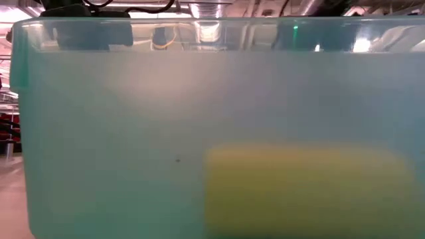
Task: Sort & place blocks by color
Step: Put the yellow block into the blue bin
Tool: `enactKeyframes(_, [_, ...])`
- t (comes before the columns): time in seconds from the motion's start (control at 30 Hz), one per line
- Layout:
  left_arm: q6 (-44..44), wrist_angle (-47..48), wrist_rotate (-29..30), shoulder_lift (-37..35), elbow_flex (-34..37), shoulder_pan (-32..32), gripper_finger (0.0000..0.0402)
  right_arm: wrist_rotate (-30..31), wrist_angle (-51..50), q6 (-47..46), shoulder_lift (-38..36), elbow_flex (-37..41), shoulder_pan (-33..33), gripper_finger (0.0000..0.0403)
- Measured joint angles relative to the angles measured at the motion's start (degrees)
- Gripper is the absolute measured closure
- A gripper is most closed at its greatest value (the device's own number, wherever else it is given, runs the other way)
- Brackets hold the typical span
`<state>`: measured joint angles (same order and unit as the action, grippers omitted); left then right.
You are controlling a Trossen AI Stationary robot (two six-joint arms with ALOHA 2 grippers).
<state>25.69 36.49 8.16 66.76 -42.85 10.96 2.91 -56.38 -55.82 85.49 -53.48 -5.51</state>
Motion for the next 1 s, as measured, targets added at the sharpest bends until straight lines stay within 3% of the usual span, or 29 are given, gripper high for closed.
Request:
enactKeyframes(0.23, [-0.1, -0.3, -0.2, 0.0, 0.0, 0.0, 0.0173, 3.6, -0.8, -19.6, -7.8, 6.7, 6.2, 0.0143])
enactKeyframes(0.43, [-1.6, -0.4, -0.2, 0.0, 0.0, 0.0, 0.0173, 4.7, -0.1, -31.0, -8.7, 11.0, 11.5, 0.0143])
enactKeyframes(0.83, [-1.9, -0.4, -0.3, 0.0, 0.0, 0.0, 0.0173, 4.6, 13.7, -32.4, -5.5, 18.4, 10.3, 0.0148])
enactKeyframes(1.0, [0.2, -0.4, -0.5, 0.0, 0.0, 0.0, 0.0173, 4.7, 15.4, -29.7, -5.8, 19.0, 9.5, 0.0215])
